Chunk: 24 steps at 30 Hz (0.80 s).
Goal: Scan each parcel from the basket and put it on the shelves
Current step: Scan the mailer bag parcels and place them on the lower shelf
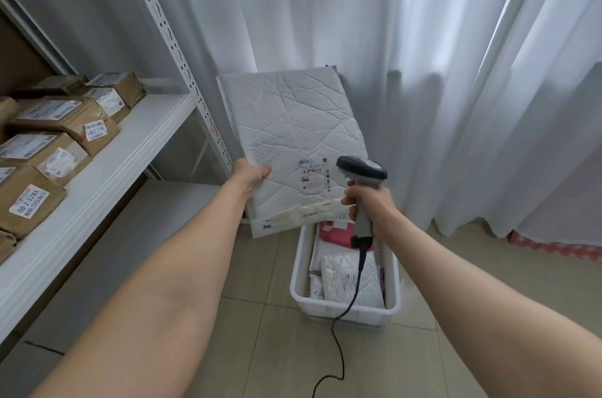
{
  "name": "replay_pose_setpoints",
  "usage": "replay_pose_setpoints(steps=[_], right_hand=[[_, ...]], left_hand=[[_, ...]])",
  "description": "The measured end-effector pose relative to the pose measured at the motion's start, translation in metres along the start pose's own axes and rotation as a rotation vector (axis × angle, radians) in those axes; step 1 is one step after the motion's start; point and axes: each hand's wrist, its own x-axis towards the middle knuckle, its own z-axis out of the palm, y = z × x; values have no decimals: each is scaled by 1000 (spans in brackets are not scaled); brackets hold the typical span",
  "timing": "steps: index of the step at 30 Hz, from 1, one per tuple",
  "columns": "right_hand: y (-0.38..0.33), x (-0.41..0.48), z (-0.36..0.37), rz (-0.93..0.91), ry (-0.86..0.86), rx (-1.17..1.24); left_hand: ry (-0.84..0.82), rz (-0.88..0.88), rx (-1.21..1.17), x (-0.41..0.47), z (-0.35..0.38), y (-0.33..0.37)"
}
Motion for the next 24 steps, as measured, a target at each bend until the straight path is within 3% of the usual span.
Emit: replay_pose_setpoints(steps=[4, 24], right_hand=[[1, -16, 3, -6, -89, -108], [-10, -42, -25, -9, -148, -222]], left_hand=[[19, 23, 15, -2, 9, -2], [51, 36, 29, -24, 17, -6]])
